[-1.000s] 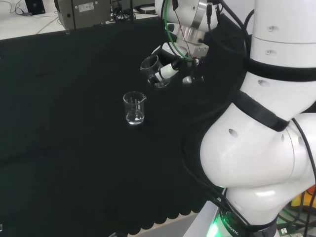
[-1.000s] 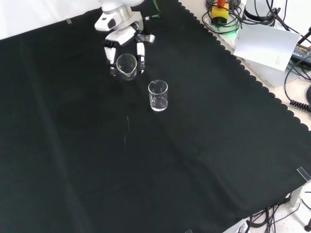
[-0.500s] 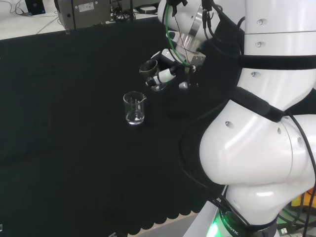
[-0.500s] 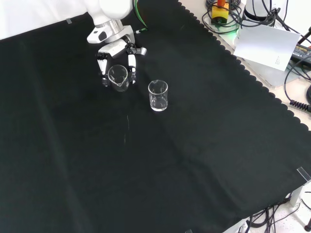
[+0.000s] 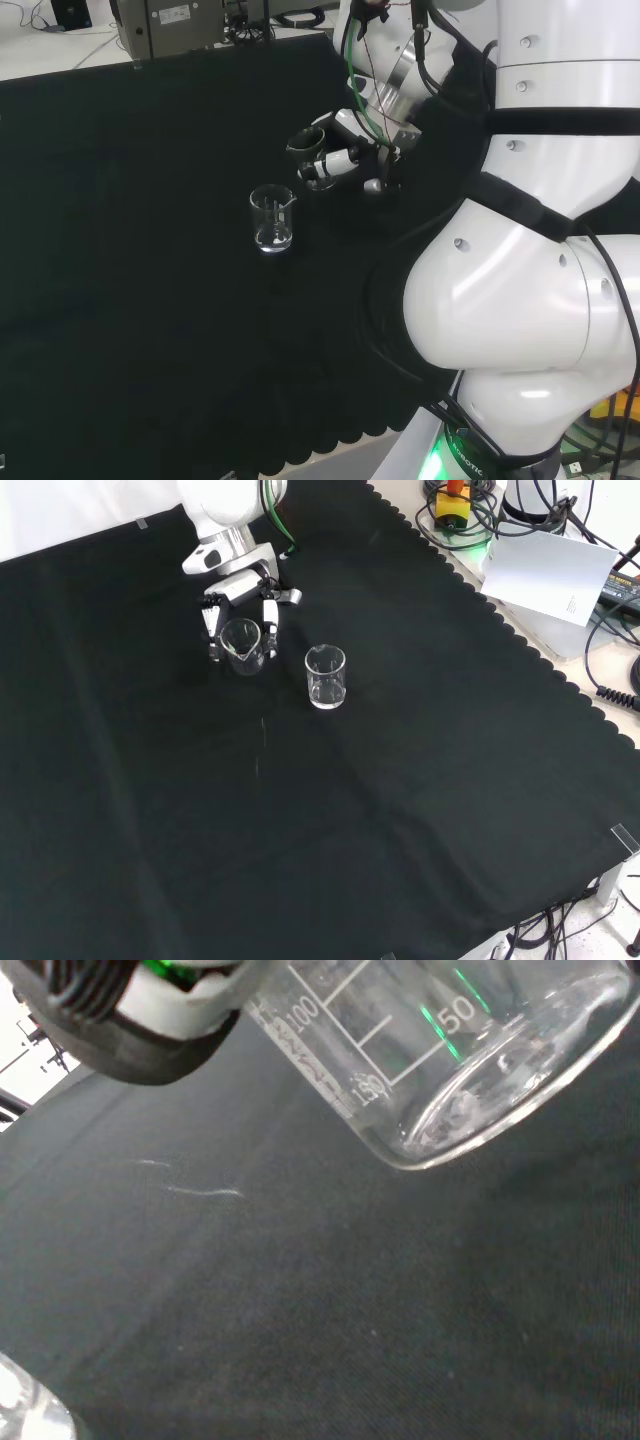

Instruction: Place the beaker back on the table.

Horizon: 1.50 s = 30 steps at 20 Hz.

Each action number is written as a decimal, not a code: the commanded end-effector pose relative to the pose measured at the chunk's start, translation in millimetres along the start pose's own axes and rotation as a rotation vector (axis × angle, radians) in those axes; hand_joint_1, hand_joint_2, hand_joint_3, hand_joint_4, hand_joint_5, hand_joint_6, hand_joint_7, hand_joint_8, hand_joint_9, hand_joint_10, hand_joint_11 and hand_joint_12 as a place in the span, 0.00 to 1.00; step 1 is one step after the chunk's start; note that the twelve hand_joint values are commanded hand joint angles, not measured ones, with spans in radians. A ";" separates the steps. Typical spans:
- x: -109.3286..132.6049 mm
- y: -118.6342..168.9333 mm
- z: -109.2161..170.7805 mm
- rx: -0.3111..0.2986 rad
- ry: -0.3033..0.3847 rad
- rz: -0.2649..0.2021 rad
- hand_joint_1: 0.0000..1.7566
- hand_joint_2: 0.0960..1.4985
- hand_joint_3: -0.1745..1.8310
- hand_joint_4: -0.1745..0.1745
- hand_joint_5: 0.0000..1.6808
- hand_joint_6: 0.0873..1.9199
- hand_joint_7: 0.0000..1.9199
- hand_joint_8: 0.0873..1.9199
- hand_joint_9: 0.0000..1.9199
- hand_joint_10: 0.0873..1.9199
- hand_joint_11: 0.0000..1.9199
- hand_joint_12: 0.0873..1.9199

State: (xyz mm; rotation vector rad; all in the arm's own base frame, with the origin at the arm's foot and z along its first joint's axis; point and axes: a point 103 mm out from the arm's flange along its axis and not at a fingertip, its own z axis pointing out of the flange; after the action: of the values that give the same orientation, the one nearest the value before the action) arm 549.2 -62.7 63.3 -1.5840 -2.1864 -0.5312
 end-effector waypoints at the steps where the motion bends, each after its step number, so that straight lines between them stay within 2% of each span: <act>1: -8.3 1.9 7.8 -0.015 0.018 0.000 0.72 0.70 0.00 0.57 0.69 0.39 0.72 0.12 0.73 0.07 0.73 0.24; 5: -10.0 2.4 8.0 -0.026 0.026 0.001 0.72 0.70 0.00 0.56 0.69 0.40 0.72 0.12 0.72 0.06 0.73 0.24; 8: -10.5 1.8 8.6 -0.027 0.007 0.007 0.72 0.71 0.00 0.53 0.69 0.41 0.71 0.13 0.72 0.05 0.73 0.25; 12: -12.0 -0.5 11.6 -0.007 -0.021 0.020 0.72 0.72 0.00 0.42 0.69 0.44 0.65 0.21 0.70 0.03 0.72 0.27; 15: -14.7 -2.5 14.0 0.023 -0.011 0.024 0.70 0.73 0.00 0.31 0.68 0.42 0.61 0.27 0.69 0.01 0.71 0.29; 16: -15.5 -3.3 14.6 0.036 -0.009 0.024 0.68 0.73 0.00 0.35 0.68 0.41 0.58 0.29 0.69 0.00 0.70 0.30; 17: -16.7 -4.4 14.9 0.044 -0.001 0.025 0.66 0.74 0.00 0.44 0.67 0.41 0.55 0.31 0.68 0.00 0.68 0.32; 22: -22.5 -14.3 11.7 0.059 0.016 0.042 0.58 0.67 0.00 0.46 0.41 0.43 0.38 0.32 0.60 0.00 0.47 0.48; 27: -26.6 -25.9 3.7 0.067 0.037 0.059 0.56 0.66 0.00 0.49 0.33 0.39 0.33 0.32 0.55 0.00 0.38 0.55; 30: -26.5 -30.4 -0.9 0.094 0.035 0.069 0.54 0.65 0.00 0.49 0.27 0.33 0.30 0.31 0.51 0.00 0.31 0.60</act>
State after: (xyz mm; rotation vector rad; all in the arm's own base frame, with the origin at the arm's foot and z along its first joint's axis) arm 533.7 -87.2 43.8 -1.5829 -2.1055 -0.4593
